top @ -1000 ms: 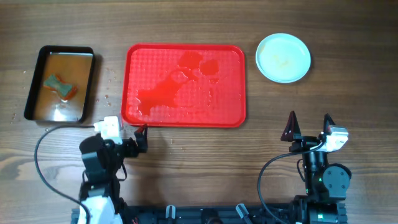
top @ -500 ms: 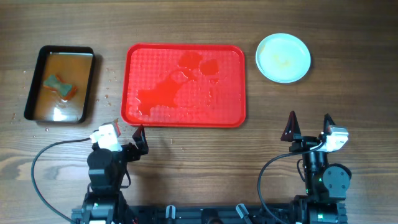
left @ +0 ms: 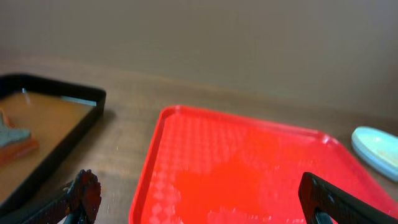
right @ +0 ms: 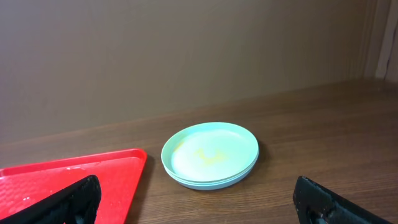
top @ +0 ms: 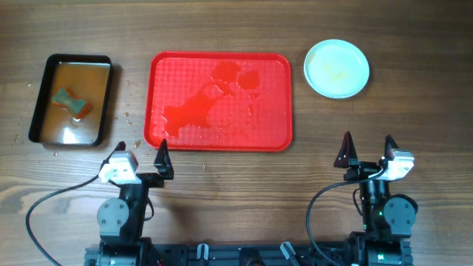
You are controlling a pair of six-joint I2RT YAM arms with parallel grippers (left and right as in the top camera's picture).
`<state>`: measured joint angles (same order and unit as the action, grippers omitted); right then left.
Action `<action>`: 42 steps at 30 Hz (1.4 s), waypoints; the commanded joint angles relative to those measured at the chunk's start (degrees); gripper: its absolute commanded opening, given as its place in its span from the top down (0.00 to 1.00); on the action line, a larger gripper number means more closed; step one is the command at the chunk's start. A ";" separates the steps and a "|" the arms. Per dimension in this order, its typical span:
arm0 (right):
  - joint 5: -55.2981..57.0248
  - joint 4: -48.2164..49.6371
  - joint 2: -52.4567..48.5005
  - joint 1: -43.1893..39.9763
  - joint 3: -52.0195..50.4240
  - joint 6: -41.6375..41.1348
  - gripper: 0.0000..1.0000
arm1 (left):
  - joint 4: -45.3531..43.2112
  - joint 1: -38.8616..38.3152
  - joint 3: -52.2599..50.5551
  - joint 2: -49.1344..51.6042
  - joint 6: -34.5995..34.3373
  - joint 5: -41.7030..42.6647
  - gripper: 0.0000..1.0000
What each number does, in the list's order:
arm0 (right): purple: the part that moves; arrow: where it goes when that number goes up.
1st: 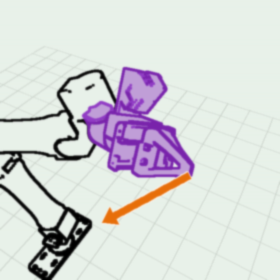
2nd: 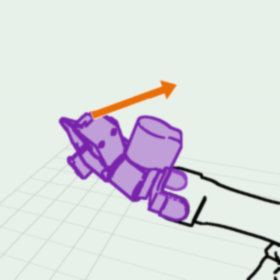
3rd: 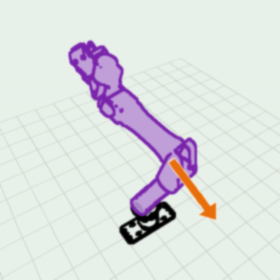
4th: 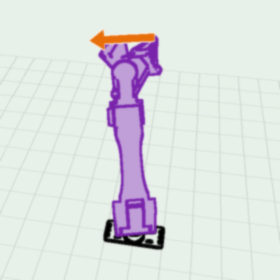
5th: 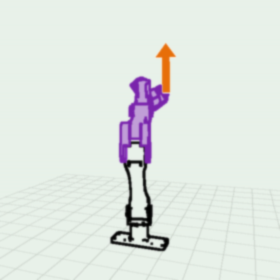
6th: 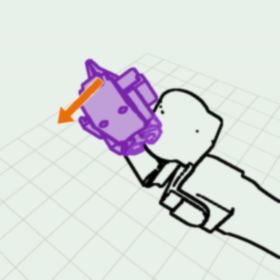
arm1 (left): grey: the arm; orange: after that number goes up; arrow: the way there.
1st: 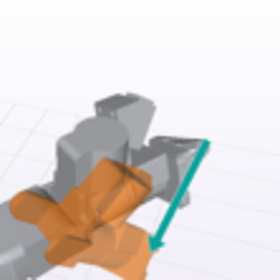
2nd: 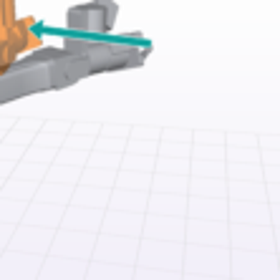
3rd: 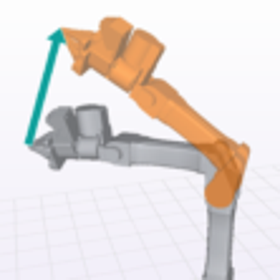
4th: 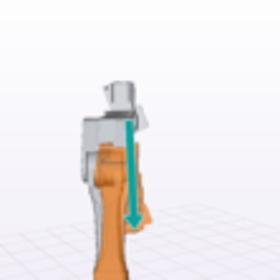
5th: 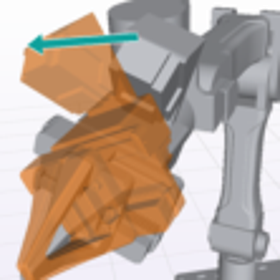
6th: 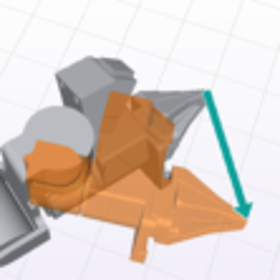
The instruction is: Clean dirty plates on tray and stack at the side
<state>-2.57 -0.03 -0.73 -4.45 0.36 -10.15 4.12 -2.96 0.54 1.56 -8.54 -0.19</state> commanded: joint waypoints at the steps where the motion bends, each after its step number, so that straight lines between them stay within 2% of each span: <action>1: -0.85 0.13 0.52 -0.28 -0.07 0.76 0.00 | 0.31 -0.31 -0.22 -1.38 2.16 -0.09 0.00; 3: -0.85 0.13 0.52 -0.28 -0.07 0.76 0.00 | 0.28 -0.31 -0.22 -1.38 2.82 -0.09 0.00; 10: -0.85 0.13 0.52 -0.28 -0.07 0.79 0.00 | 0.37 -1.09 -0.22 -1.38 14.29 0.74 0.00; 42: -0.85 0.13 0.52 -0.28 -0.07 0.76 0.00 | 0.22 -1.11 -0.22 -1.25 14.51 0.33 0.00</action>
<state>-2.57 -0.03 -0.73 -4.45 0.36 -10.15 4.12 -3.73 0.54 0.84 4.93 -0.14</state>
